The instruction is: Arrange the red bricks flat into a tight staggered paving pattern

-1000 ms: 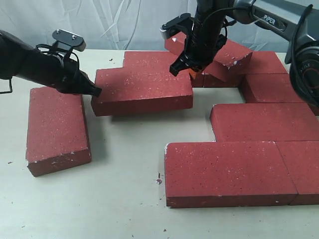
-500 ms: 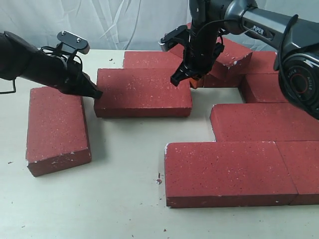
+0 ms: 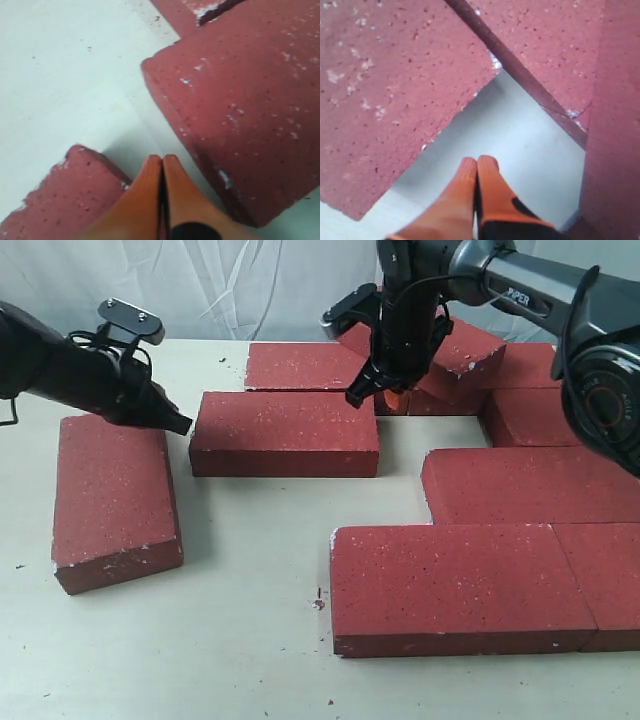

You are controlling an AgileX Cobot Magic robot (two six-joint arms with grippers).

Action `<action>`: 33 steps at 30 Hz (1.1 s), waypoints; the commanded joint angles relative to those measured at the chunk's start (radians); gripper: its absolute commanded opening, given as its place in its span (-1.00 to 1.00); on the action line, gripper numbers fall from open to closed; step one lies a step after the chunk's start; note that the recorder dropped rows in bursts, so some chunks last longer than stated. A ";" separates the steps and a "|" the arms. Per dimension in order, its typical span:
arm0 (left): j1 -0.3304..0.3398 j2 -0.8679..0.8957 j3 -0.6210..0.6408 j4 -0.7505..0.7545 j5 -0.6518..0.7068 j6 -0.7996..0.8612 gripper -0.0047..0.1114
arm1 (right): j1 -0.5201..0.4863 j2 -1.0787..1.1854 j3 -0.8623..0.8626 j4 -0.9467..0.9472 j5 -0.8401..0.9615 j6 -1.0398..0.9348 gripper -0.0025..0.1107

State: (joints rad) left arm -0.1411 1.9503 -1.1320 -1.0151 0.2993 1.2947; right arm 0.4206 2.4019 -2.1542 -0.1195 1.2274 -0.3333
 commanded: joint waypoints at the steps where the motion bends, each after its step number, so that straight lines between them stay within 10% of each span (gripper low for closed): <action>1: 0.030 -0.001 -0.007 -0.034 0.015 -0.014 -0.92 | -0.002 -0.107 -0.003 0.003 -0.006 0.035 -0.97; 7: 0.028 -0.001 -0.018 -0.080 0.112 -0.014 -0.92 | -0.002 -0.241 0.091 0.151 -0.006 0.018 -0.97; 16: 0.028 0.035 -0.025 -0.058 0.123 -0.012 -0.92 | 0.007 -0.360 0.505 0.780 -0.008 -0.535 -0.97; 33: -0.018 0.125 -0.108 -0.058 0.092 -0.012 -0.92 | 0.011 -0.234 0.633 0.705 -0.339 -0.601 -0.97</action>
State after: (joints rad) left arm -0.1428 2.0666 -1.2265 -1.0760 0.3942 1.2871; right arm 0.4336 2.1565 -1.5265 0.5930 0.9345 -0.9238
